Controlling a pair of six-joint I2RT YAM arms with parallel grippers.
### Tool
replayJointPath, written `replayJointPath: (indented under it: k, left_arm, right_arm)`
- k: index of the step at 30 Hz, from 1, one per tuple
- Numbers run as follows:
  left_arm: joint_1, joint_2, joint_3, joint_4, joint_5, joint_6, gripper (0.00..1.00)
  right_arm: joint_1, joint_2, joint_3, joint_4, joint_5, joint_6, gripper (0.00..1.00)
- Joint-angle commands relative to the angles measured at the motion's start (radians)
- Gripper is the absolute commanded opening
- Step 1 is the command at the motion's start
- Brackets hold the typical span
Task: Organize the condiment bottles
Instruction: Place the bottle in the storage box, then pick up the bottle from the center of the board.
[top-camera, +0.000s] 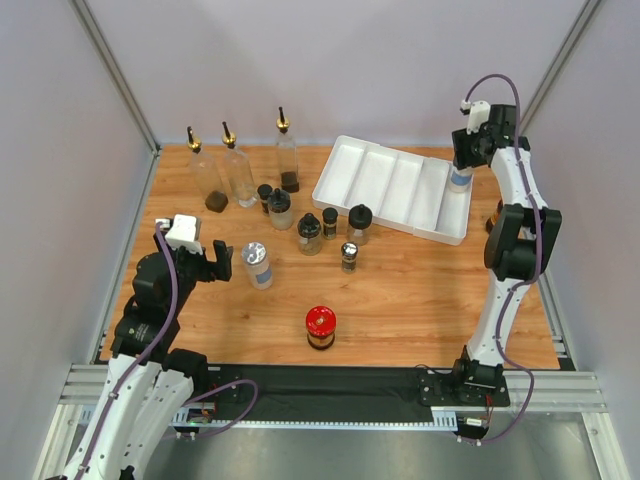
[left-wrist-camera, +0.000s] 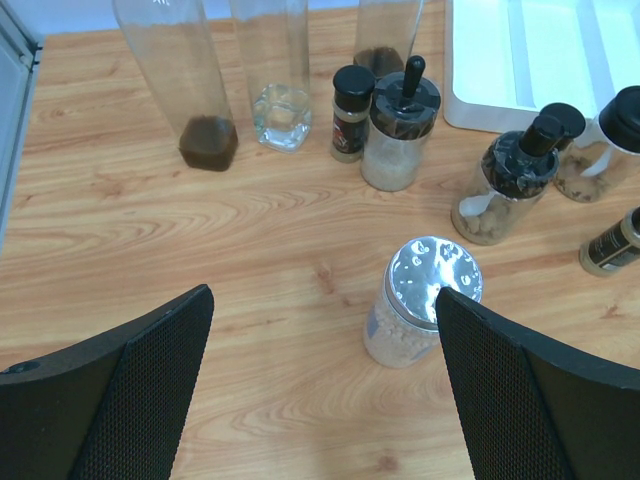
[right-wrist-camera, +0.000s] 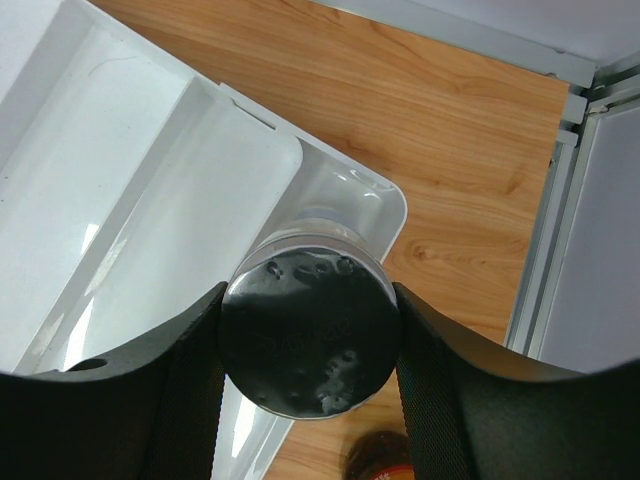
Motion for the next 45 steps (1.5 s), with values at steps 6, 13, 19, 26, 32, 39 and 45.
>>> replayJointPath:
  k: [6,13,19,26,32,39,45]
  left_arm:
    - [-0.002,0.005,0.017,-0.008,0.001,0.014,1.0]
    - [-0.002,0.002,0.017,-0.01,0.002,0.014,1.0]
    - [-0.002,-0.007,0.018,-0.01,0.005,0.009,1.0]
    - [-0.003,-0.016,0.02,-0.01,-0.005,0.002,1.0]
    - [-0.002,0.01,0.058,-0.032,0.024,-0.037,1.0]
    - [-0.002,0.065,0.175,-0.207,0.068,-0.113,1.0]
    - [-0.002,0.039,0.184,-0.273,0.13,-0.176,1.0]
  right_arm:
    - [-0.008,0.004,0.065,0.077,0.0,0.029,0.78]
    - [-0.011,-0.078,0.055,0.06,-0.008,0.028,1.0]
    - [-0.002,-0.246,-0.026,-0.001,-0.102,0.026,1.0]
    - [0.061,-0.56,-0.337,-0.133,-0.388,0.006,1.0]
    - [0.229,-0.884,-0.702,-0.156,-0.449,-0.021,1.0]
    - [0.271,-1.113,-0.93,-0.136,-0.629,-0.07,1.0]
    - [0.272,-1.202,-1.071,-0.047,-0.733,-0.098,1.0]
